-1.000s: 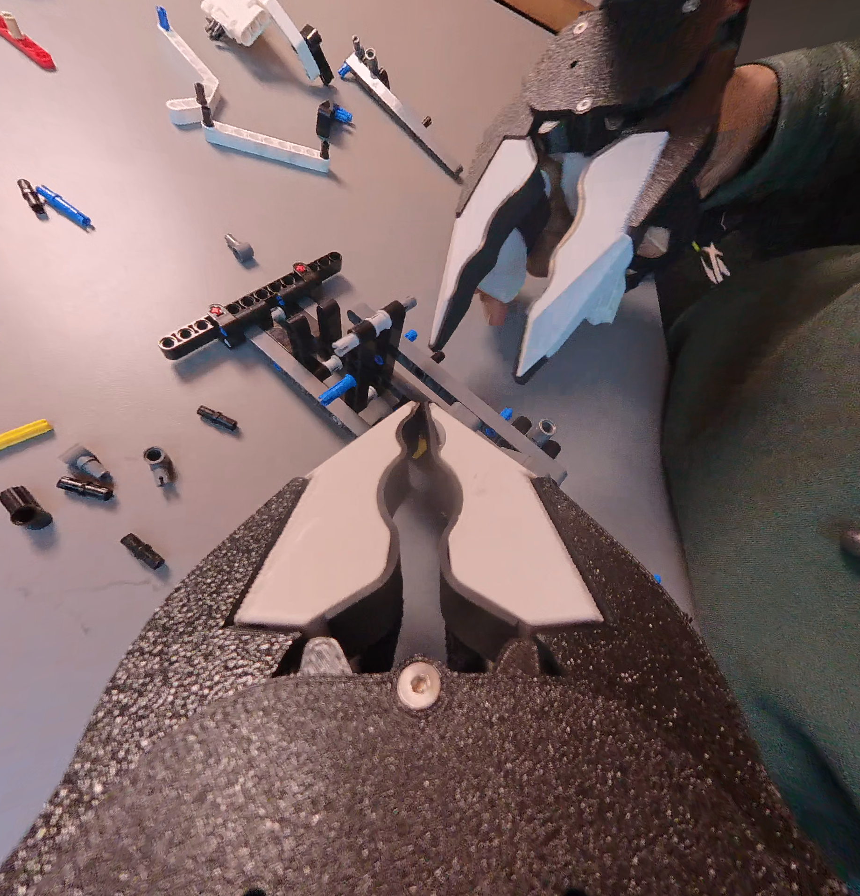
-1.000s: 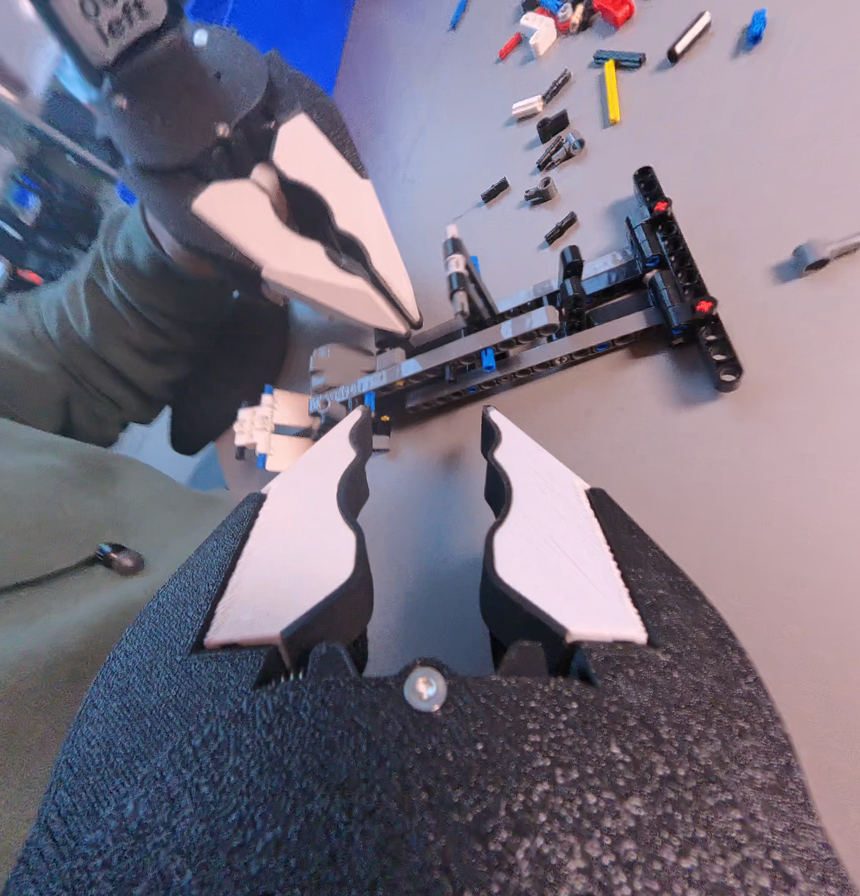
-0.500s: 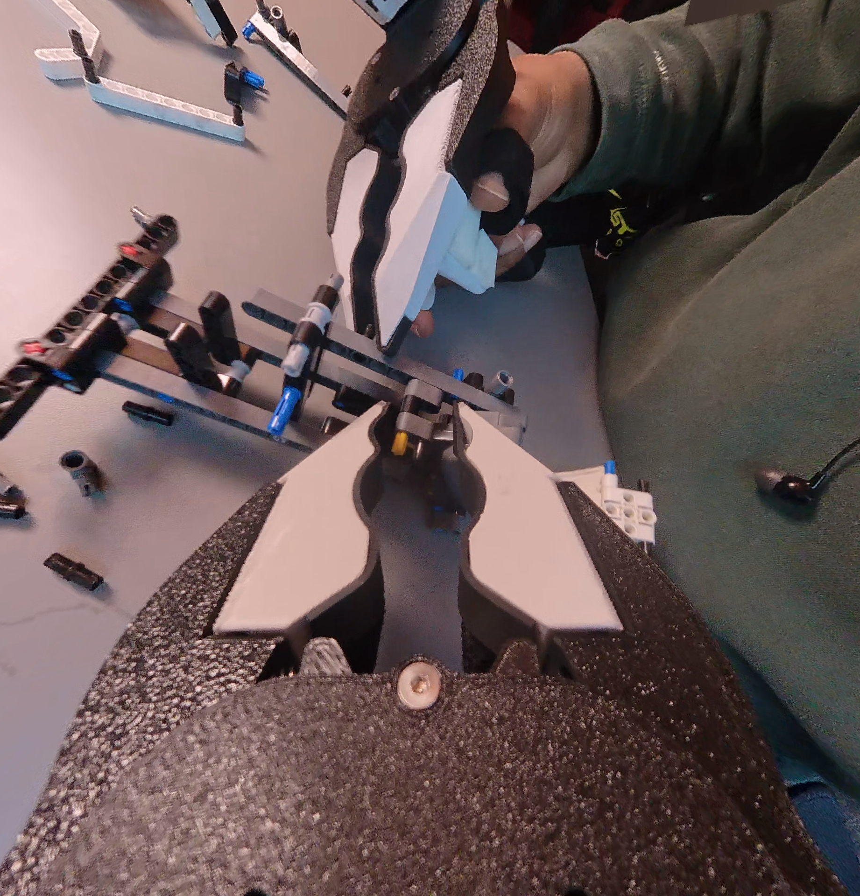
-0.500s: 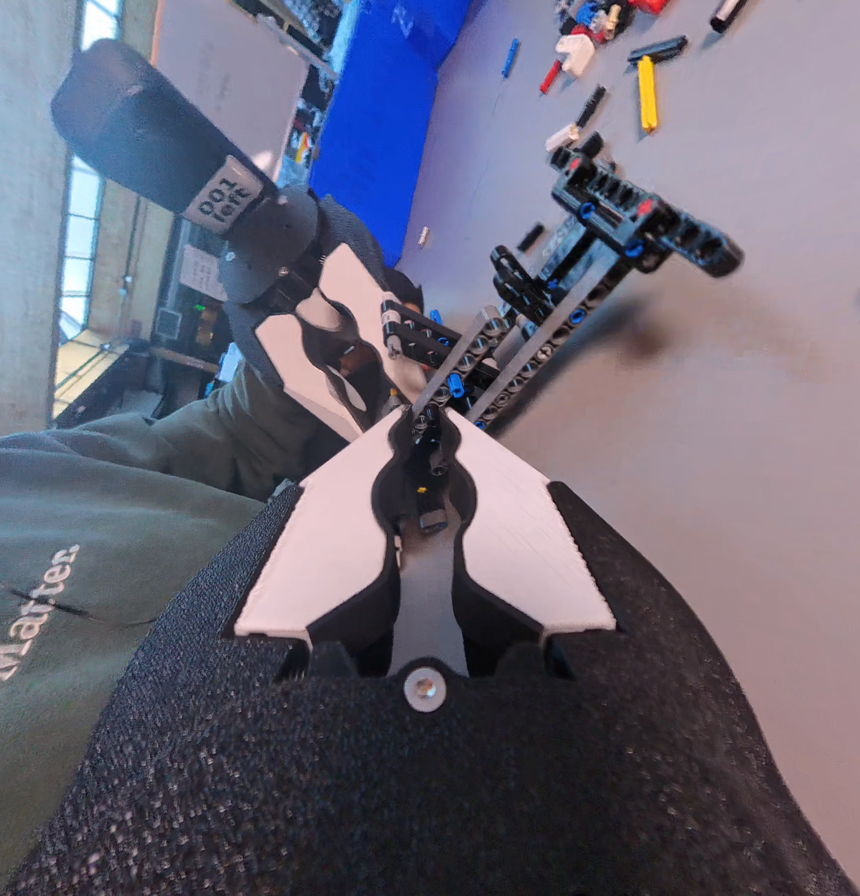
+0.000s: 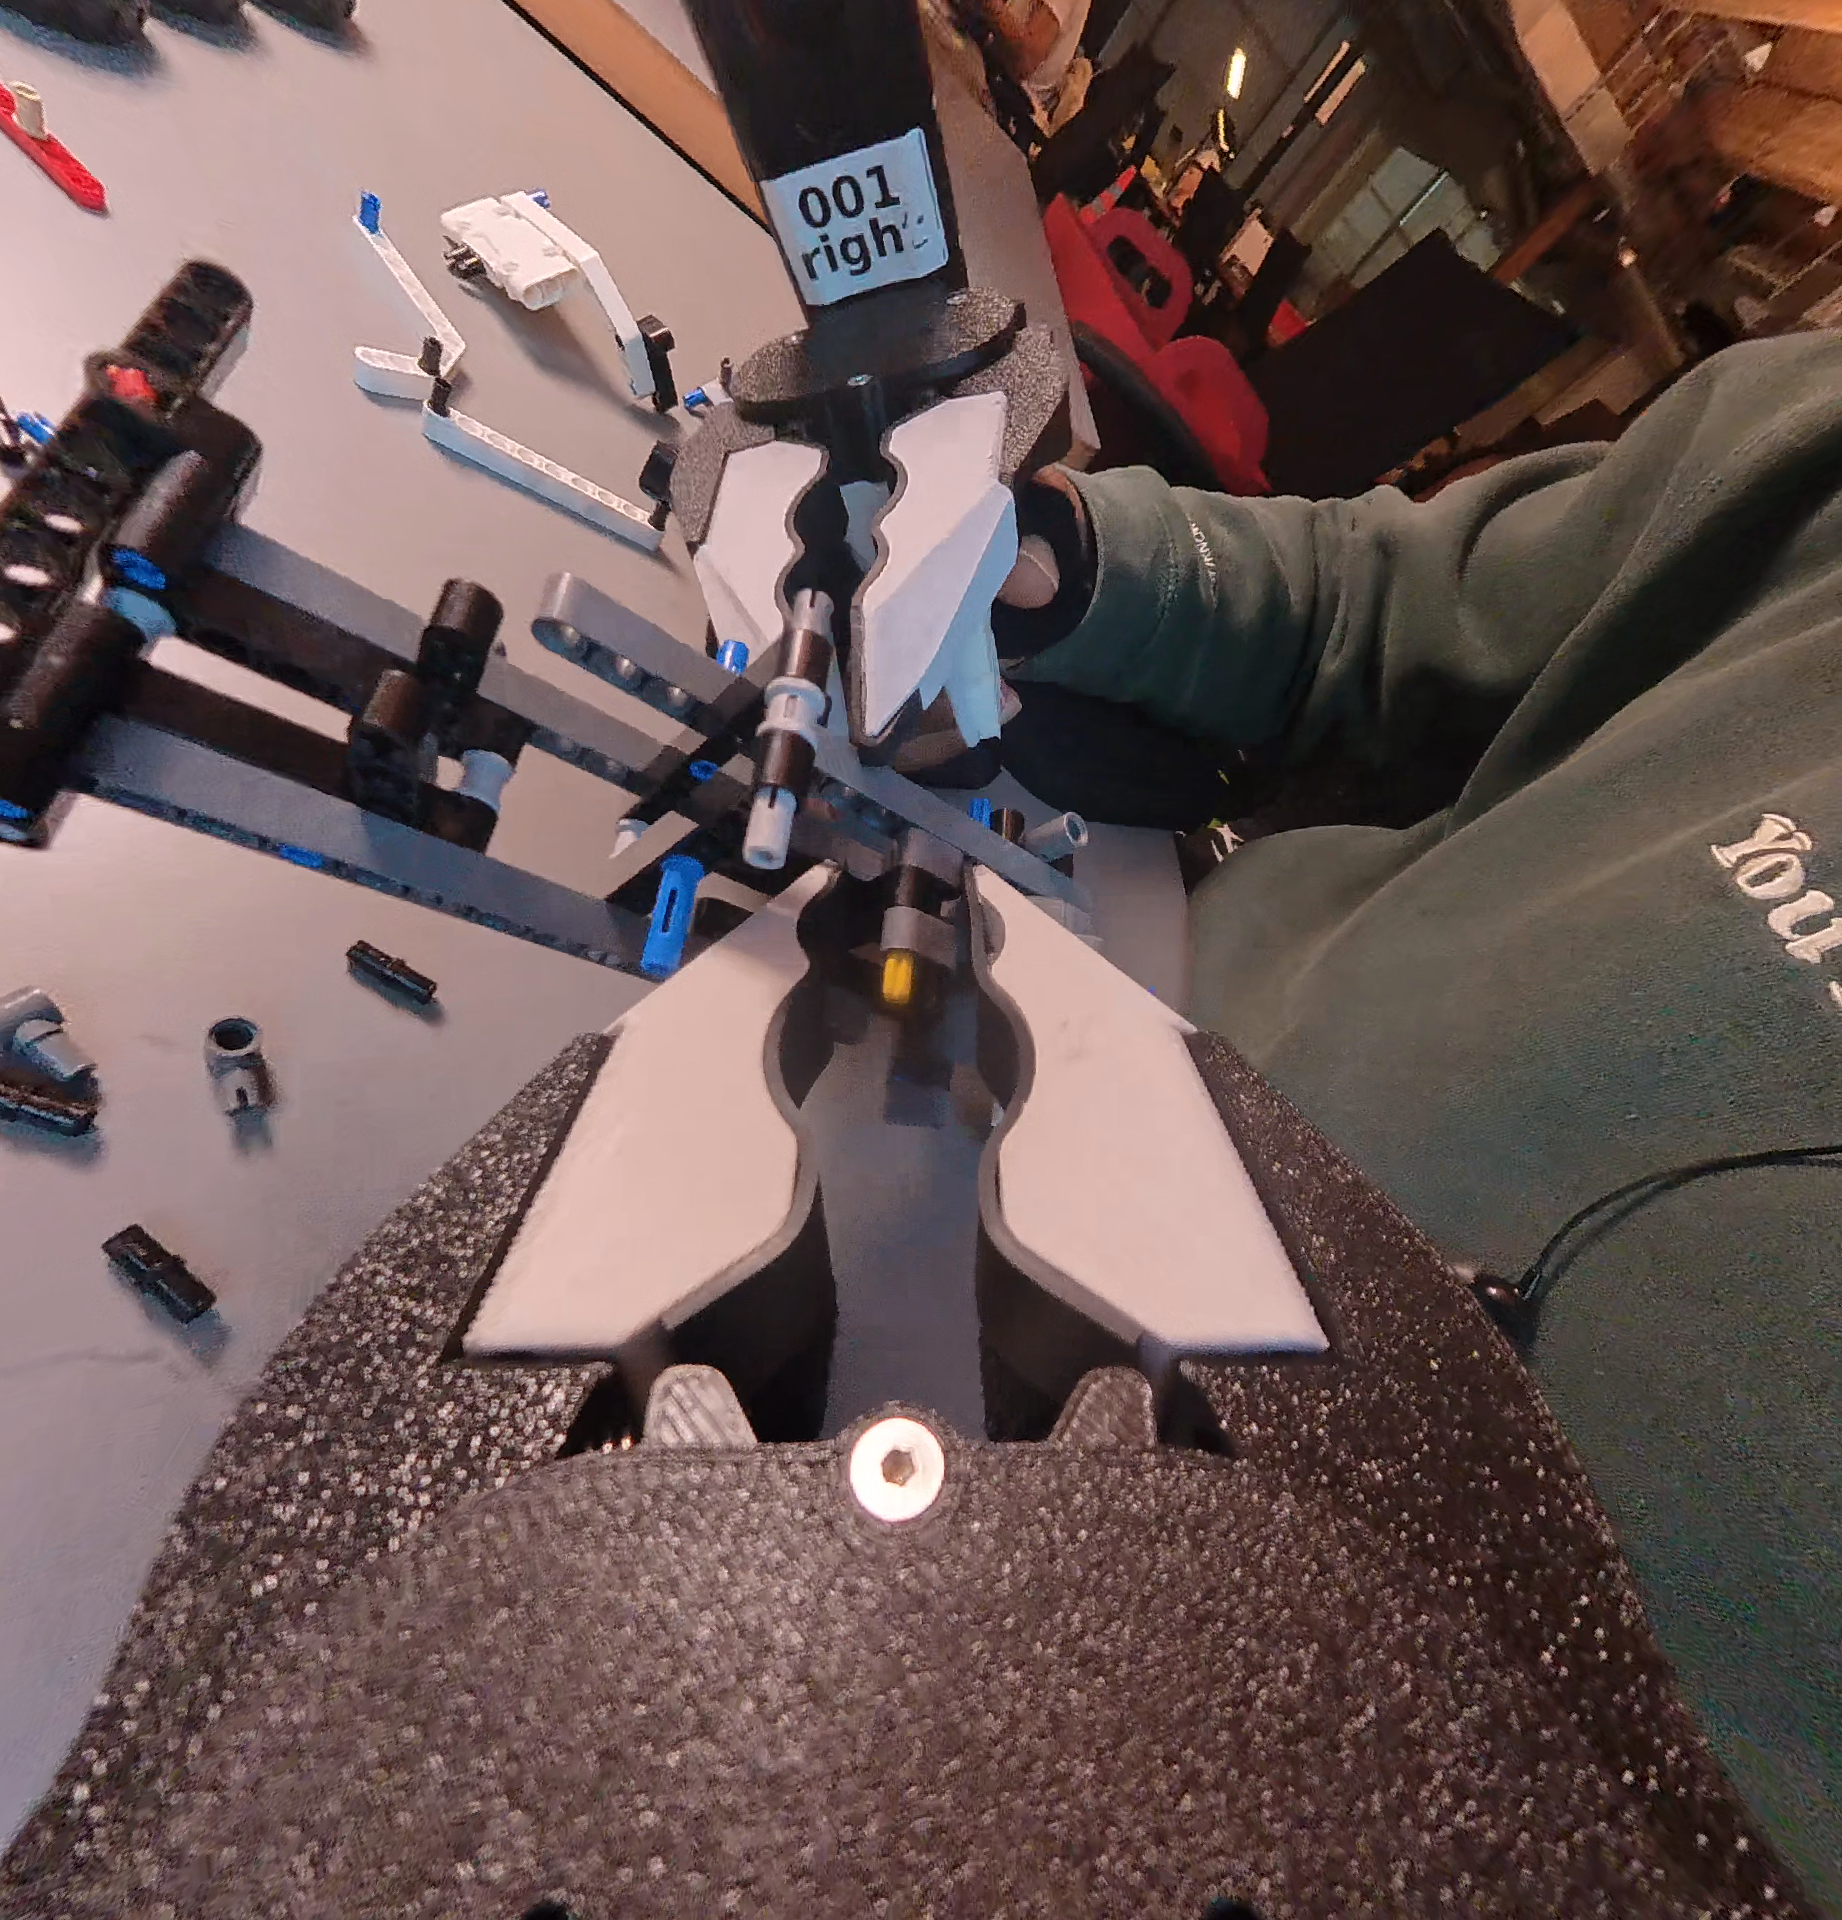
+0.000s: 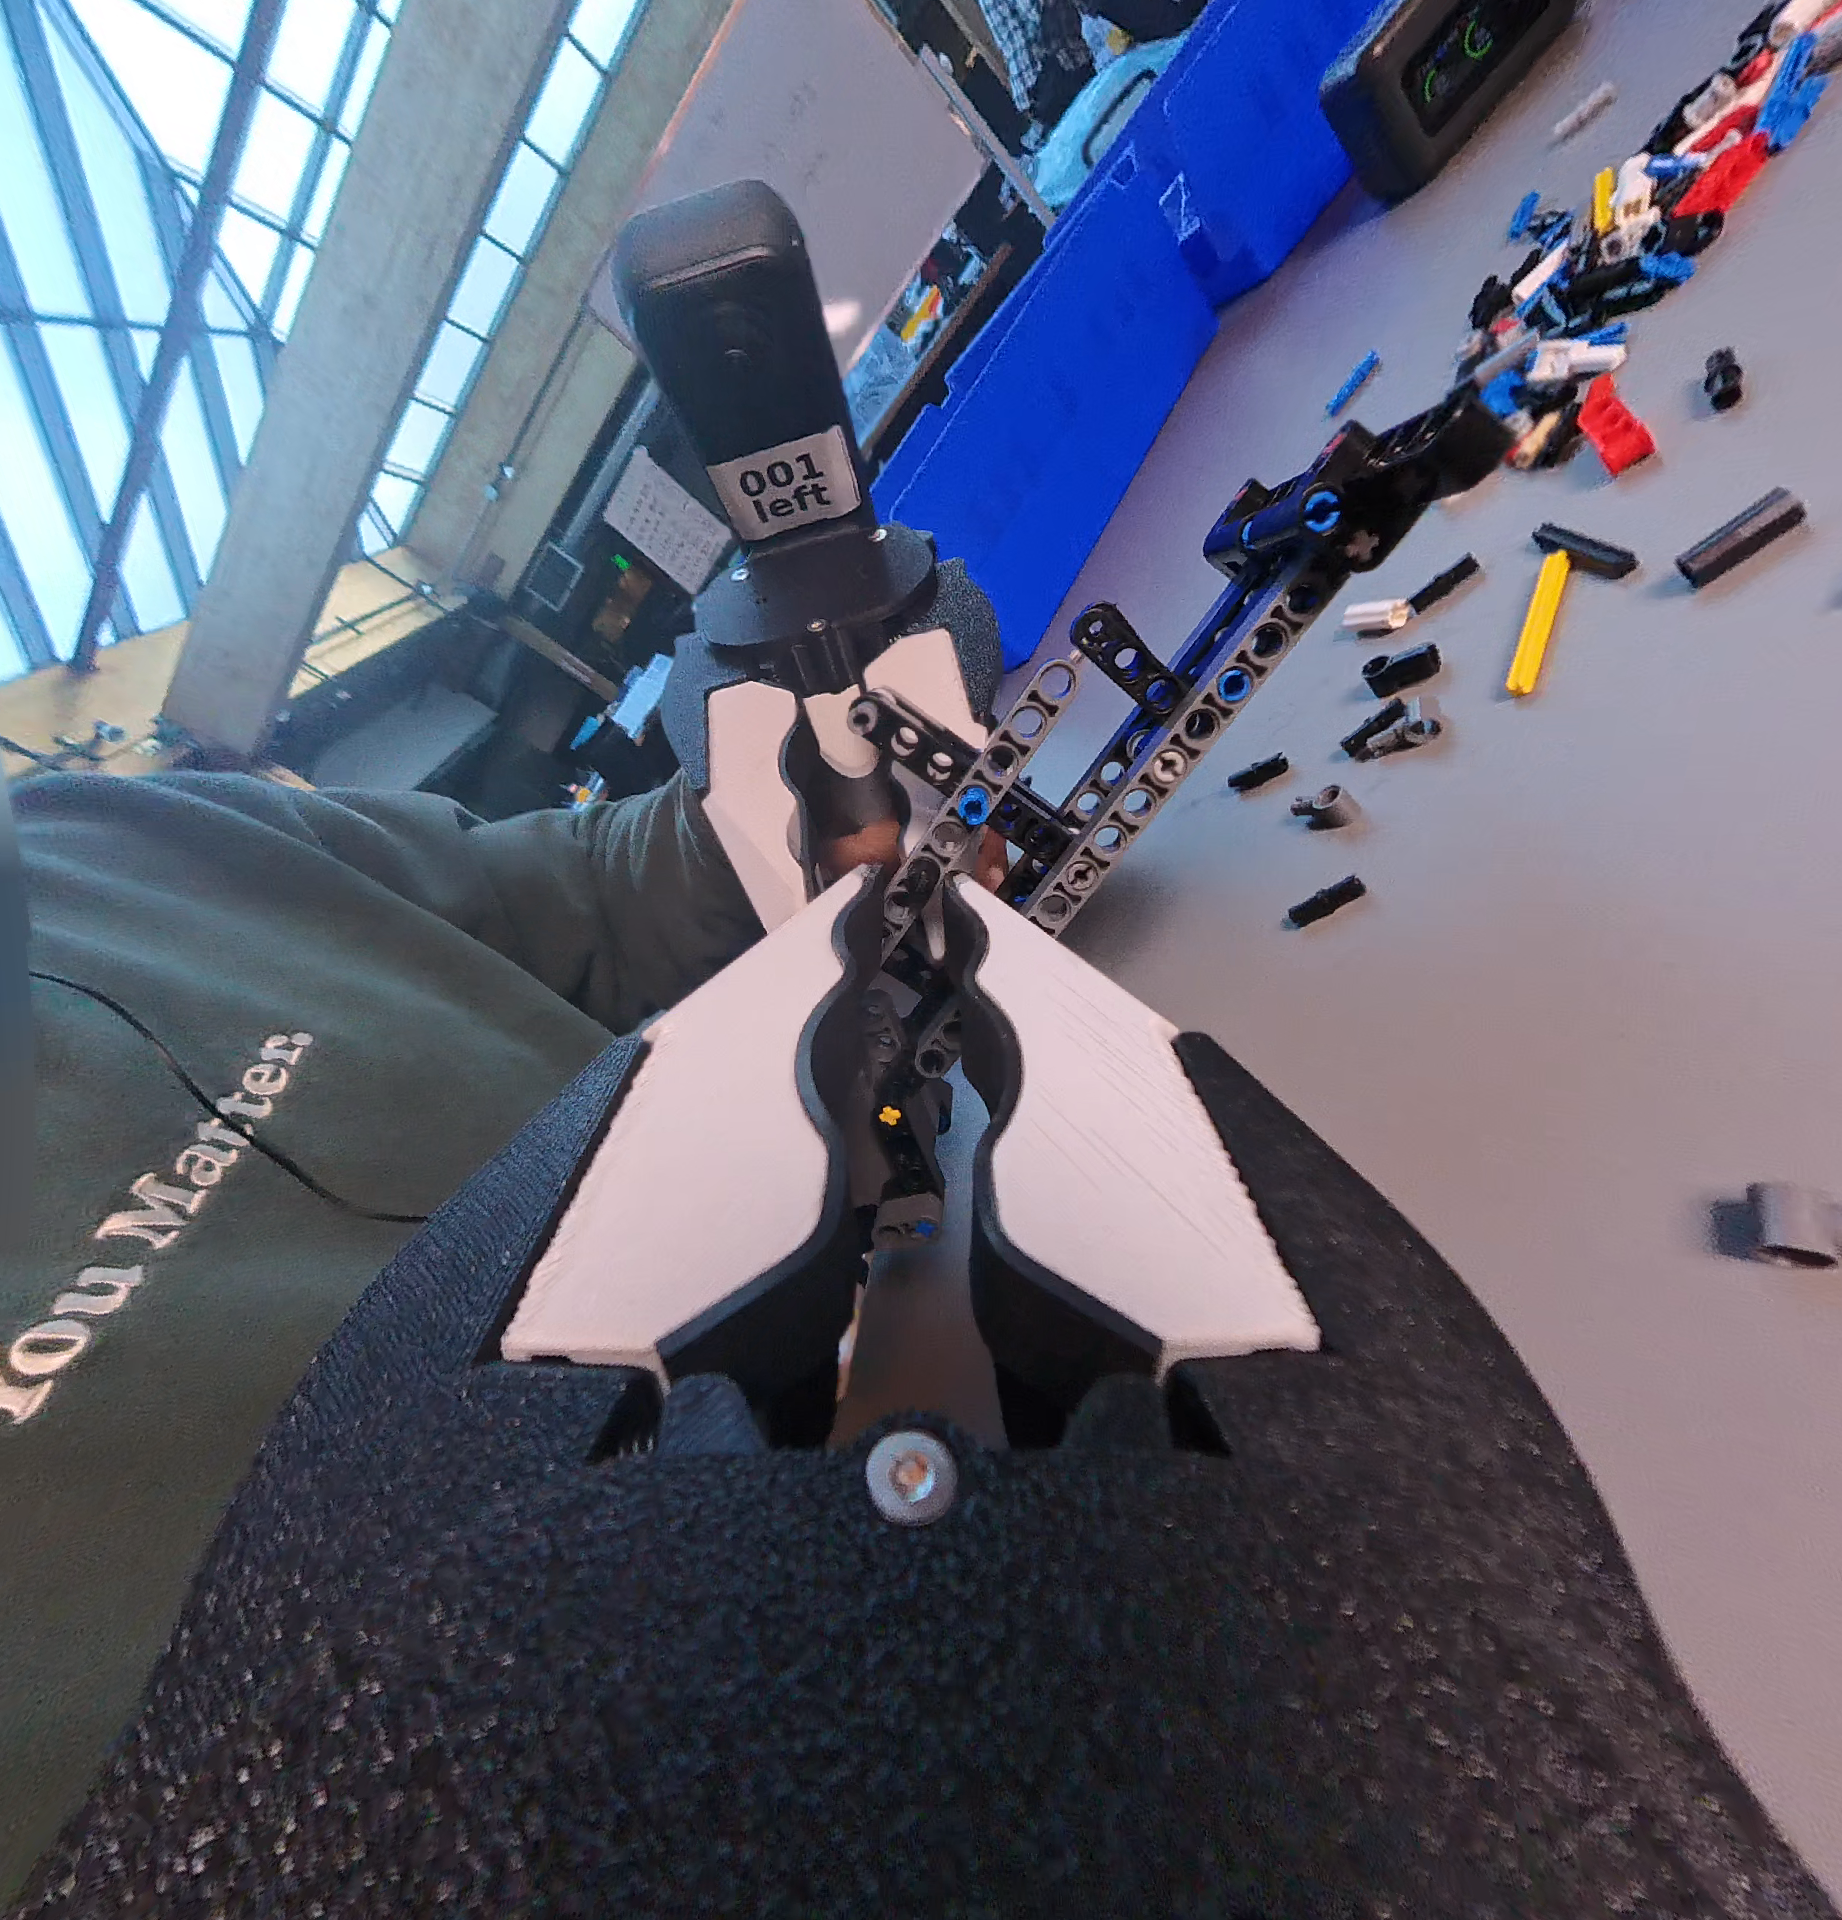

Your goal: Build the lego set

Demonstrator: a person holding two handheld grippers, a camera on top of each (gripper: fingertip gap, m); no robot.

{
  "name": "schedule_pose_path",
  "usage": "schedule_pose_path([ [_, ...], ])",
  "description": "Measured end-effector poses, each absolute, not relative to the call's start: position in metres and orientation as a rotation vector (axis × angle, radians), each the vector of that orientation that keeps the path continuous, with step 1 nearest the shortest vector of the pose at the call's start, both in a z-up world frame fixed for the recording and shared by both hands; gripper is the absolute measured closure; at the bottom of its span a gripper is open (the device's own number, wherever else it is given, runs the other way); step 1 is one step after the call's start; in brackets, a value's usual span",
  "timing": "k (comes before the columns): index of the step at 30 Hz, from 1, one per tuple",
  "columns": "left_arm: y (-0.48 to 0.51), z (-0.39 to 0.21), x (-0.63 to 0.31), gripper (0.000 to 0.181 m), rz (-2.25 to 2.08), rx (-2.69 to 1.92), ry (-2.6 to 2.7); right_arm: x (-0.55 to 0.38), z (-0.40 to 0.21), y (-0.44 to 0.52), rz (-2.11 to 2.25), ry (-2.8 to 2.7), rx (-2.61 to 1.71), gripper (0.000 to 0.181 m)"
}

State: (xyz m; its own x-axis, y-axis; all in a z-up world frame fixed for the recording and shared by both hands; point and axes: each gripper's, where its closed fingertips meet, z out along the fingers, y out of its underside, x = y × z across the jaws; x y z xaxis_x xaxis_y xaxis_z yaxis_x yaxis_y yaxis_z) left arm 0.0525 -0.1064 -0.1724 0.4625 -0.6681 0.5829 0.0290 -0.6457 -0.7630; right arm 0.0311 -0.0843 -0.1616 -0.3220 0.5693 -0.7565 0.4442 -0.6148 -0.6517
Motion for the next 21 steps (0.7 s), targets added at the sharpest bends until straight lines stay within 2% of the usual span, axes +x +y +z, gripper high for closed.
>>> schedule_pose_path([
  [13, -0.113, -0.198, 0.052, 0.166, -0.686, -2.034, 0.883, 0.03, -0.191, -0.108, 2.226, -1.36, -2.106, 0.172],
  [21, -0.119, -0.205, 0.055, 0.167, -0.844, -2.058, 0.848, 0.037, -0.202, -0.111, 2.226, -1.431, -2.285, 0.173],
])
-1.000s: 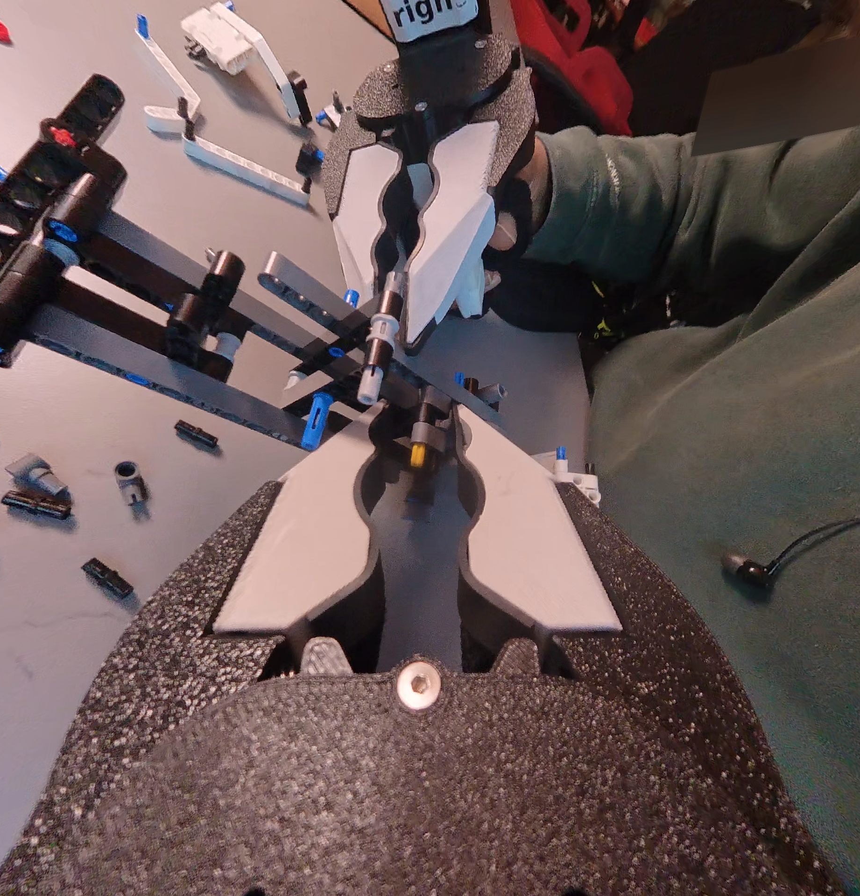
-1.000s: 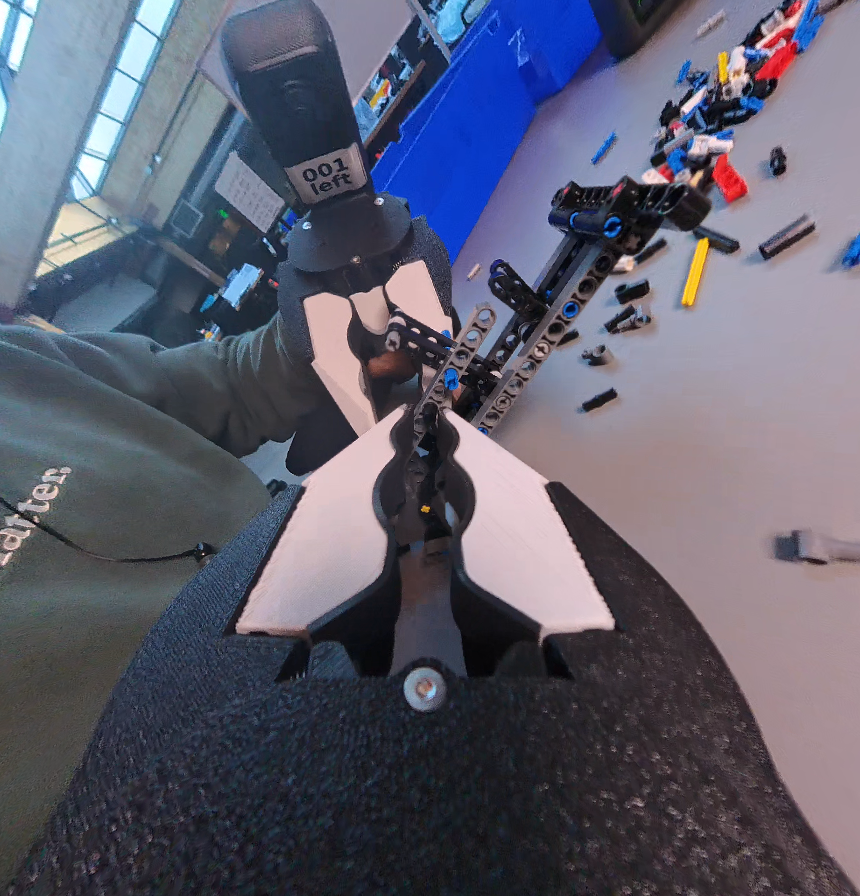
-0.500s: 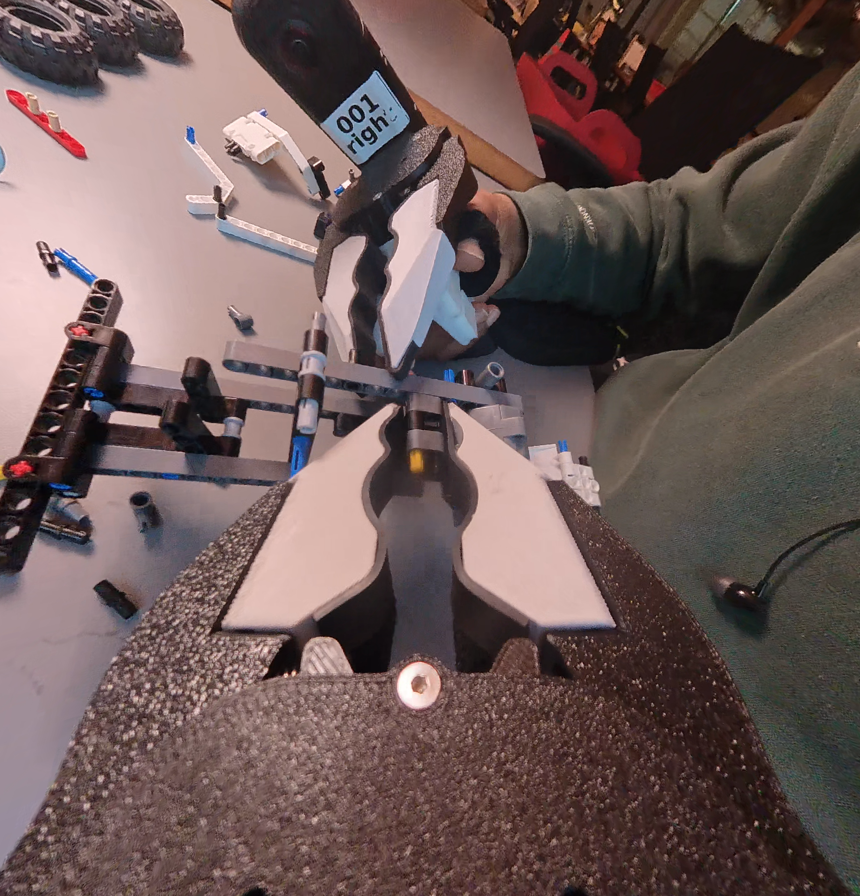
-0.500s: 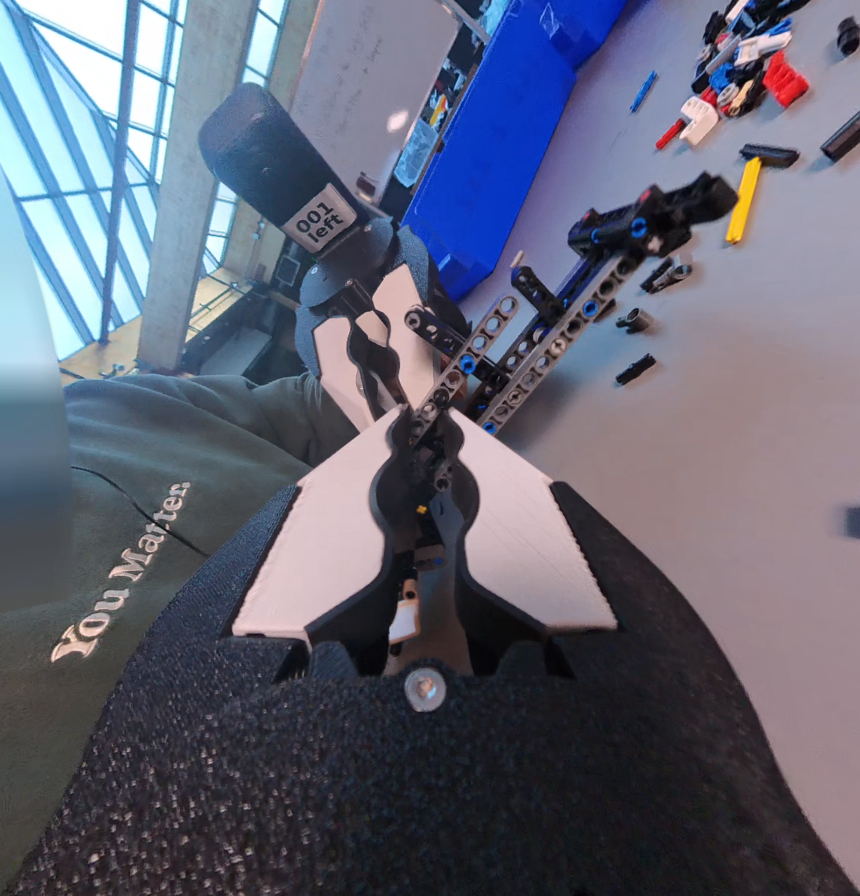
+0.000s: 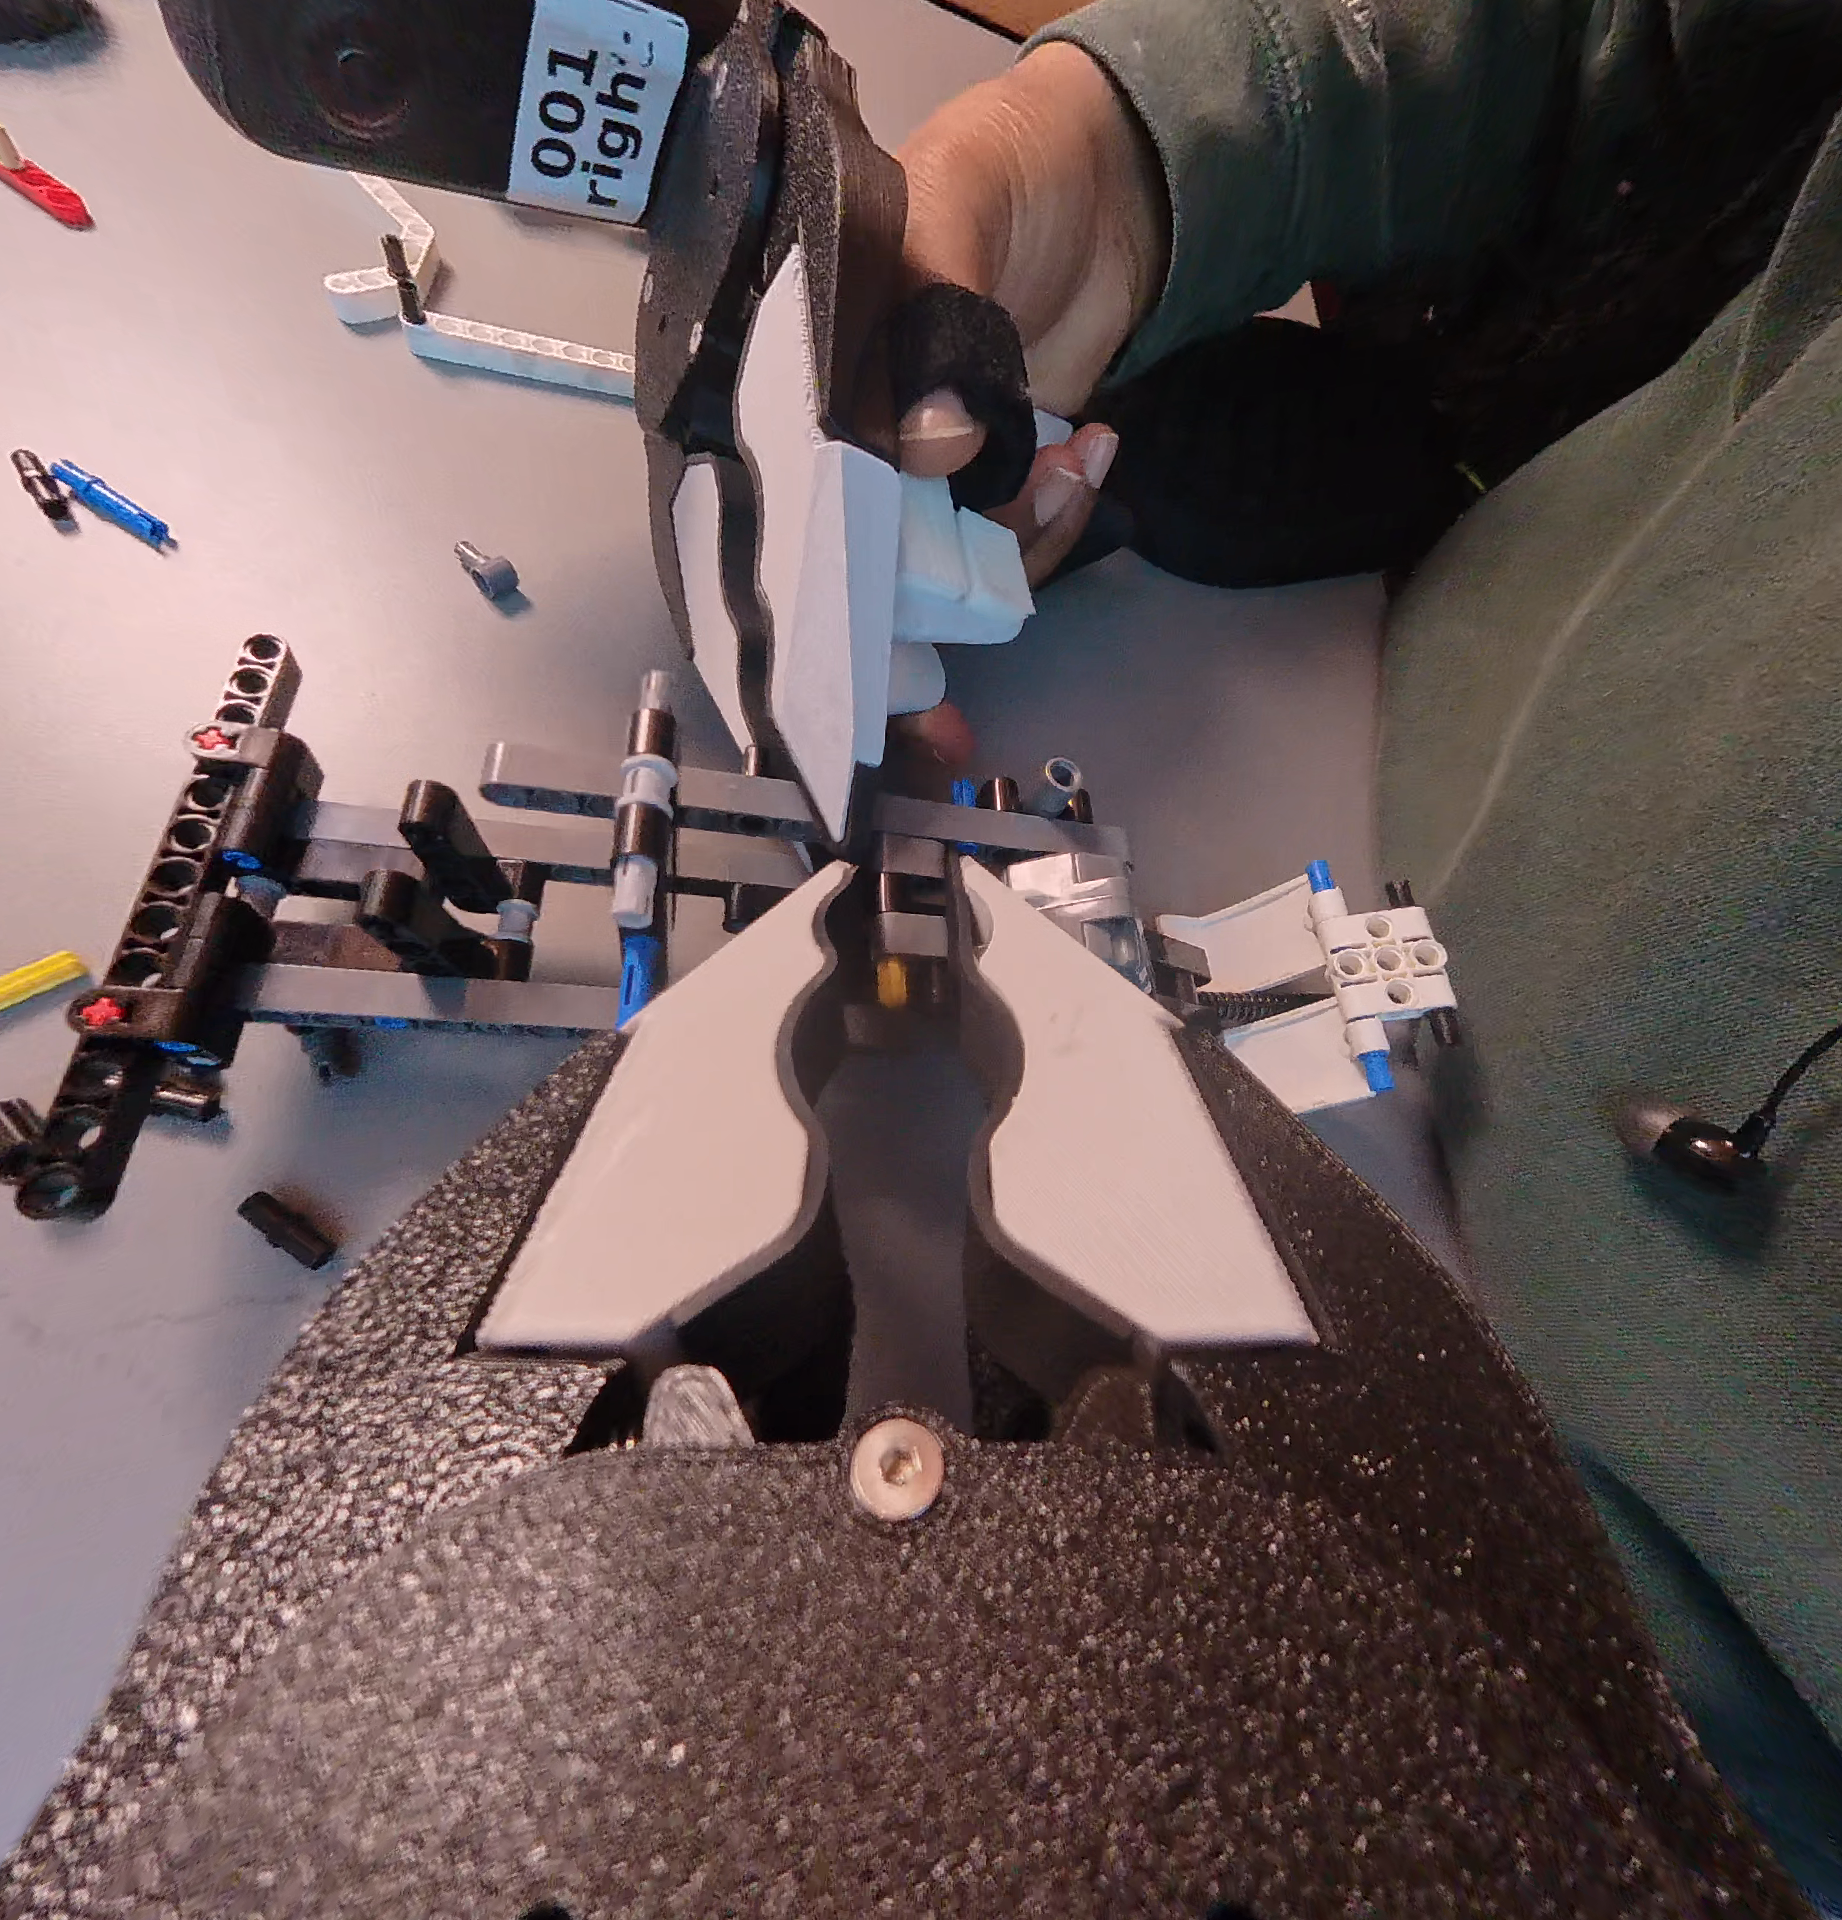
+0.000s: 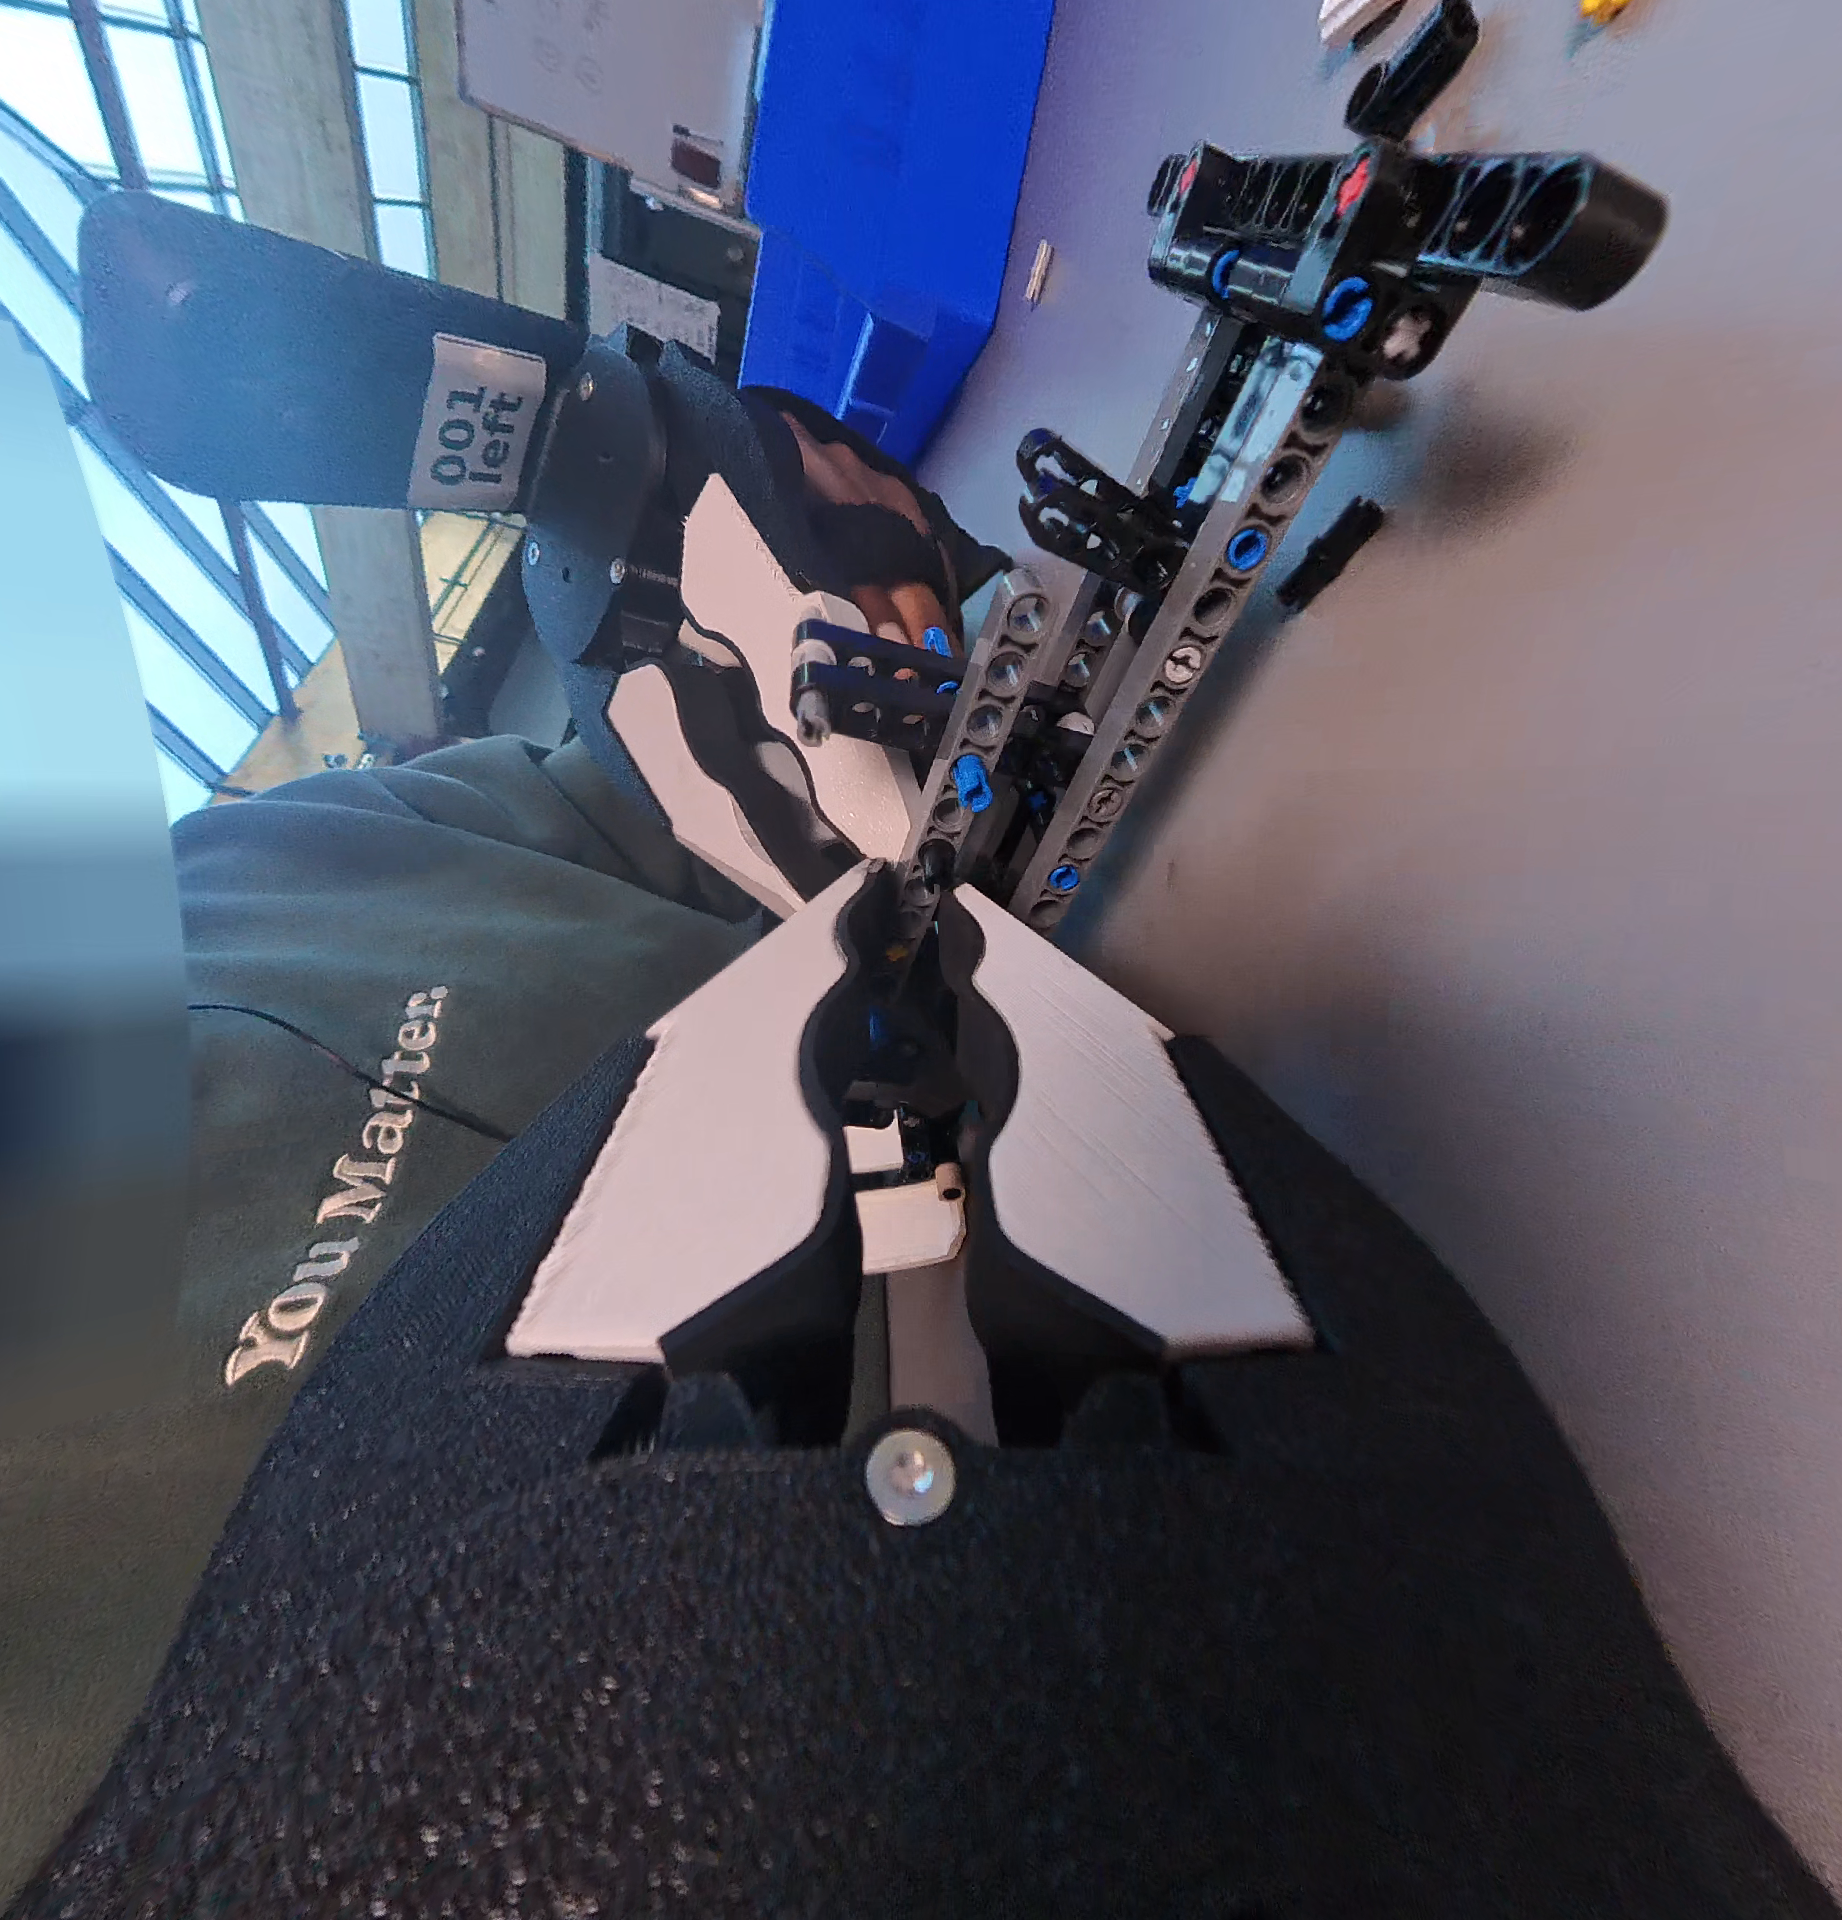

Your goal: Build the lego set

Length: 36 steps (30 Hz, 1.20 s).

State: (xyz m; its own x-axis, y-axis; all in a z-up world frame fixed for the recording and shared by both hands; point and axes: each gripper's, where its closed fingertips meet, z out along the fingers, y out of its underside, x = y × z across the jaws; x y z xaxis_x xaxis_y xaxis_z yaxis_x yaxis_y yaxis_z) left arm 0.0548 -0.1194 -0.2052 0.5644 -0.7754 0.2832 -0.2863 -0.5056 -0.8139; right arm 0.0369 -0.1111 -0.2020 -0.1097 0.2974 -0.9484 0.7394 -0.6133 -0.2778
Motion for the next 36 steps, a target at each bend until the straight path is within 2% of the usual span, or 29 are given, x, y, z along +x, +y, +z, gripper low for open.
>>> schedule_pose_path([
  [14, -0.131, -0.205, 0.057, 0.166, -0.94, -2.038, 0.885, 0.041, -0.208, -0.121, -1.672, 1.135, 1.811, 0.172],
  [18, -0.131, -0.205, 0.056, 0.166, -0.919, -2.036, 0.892, 0.041, -0.204, -0.099, -1.708, 1.253, 1.881, 0.158],
  [21, -0.135, -0.187, 0.052, 0.147, -0.97, -1.978, 0.885, 0.039, -0.204, -0.083, -1.716, 1.309, 1.944, 0.157],
  [25, -0.118, -0.161, 0.012, 0.154, -0.845, -1.952, 0.76, 0.036, -0.207, -0.085, -1.69, 1.321, 1.953, 0.16],
  [28, -0.102, -0.188, 0.008, 0.14, -0.7, -2.042, 0.811, 0.03, -0.21, -0.092, -1.666, 1.312, 1.93, 0.162],
  [33, -0.091, -0.209, 0.027, 0.155, -0.643, -2.07, 0.92, 0.024, -0.21, -0.096, -1.659, 1.248, 1.894, 0.171],
  [35, -0.092, -0.211, 0.027, 0.174, -0.616, -2.068, 0.971, 0.023, -0.208, -0.094, -1.687, 1.193, 1.896, 0.172],
  [36, -0.092, -0.213, 0.028, 0.174, -0.591, -2.062, 0.992, 0.023, -0.21, -0.094, -1.684, 1.178, 1.897, 0.173],
])
